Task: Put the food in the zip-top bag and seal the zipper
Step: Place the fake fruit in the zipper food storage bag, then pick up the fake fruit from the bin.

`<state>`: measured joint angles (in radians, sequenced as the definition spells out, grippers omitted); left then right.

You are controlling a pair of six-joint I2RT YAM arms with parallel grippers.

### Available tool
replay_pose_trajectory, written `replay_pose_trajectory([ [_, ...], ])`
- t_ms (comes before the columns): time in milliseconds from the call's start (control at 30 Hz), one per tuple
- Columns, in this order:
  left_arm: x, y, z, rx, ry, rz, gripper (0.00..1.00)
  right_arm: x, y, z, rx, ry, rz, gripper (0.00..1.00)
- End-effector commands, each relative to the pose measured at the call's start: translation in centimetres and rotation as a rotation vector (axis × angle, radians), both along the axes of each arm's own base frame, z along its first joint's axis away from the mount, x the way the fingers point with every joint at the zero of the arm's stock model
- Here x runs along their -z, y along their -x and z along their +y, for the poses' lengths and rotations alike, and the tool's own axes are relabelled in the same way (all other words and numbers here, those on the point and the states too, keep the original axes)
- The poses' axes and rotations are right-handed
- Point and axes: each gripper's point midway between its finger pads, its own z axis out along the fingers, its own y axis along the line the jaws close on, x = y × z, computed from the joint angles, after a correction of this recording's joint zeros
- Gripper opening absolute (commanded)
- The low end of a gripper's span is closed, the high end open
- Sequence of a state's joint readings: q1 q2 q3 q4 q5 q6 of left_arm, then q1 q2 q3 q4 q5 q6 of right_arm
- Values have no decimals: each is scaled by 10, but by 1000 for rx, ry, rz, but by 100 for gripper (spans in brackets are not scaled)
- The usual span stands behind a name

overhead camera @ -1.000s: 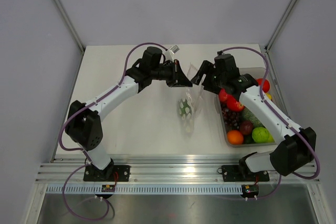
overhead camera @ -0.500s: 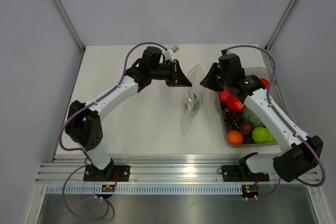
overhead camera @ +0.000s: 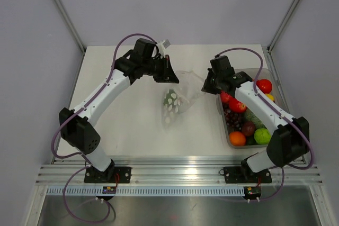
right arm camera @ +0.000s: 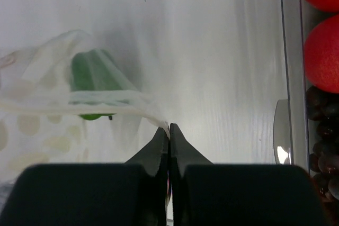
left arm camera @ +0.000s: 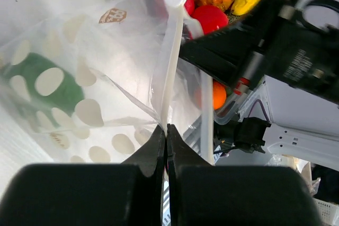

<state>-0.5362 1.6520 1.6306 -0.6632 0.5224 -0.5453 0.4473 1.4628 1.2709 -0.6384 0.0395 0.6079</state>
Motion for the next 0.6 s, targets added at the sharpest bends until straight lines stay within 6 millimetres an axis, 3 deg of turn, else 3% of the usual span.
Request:
replay_pose_trajectory([
  [0,-22,7,12,-11,-24,-68,0,-5,-28,7,-4,31,-62,0],
  [167,7,-1,12,-41,-66,-15,0,-4,-34,16,-34,18,-48,7],
  [233,16,-2,7,-40,-50,7,0,-6,-31,16,-40,14,-48,24],
  [300,18,-3,4,-45,-36,23,0,-11,-26,14,-51,14,-56,50],
  [333,19,-6,2,-50,-35,18,0,-15,-20,12,-53,10,-59,54],
  [433,20,-8,-1,-54,-37,22,0,-22,-9,5,-50,13,-65,62],
  [567,26,-10,-3,-59,-52,28,0,-59,12,-10,-32,-3,-152,67],
])
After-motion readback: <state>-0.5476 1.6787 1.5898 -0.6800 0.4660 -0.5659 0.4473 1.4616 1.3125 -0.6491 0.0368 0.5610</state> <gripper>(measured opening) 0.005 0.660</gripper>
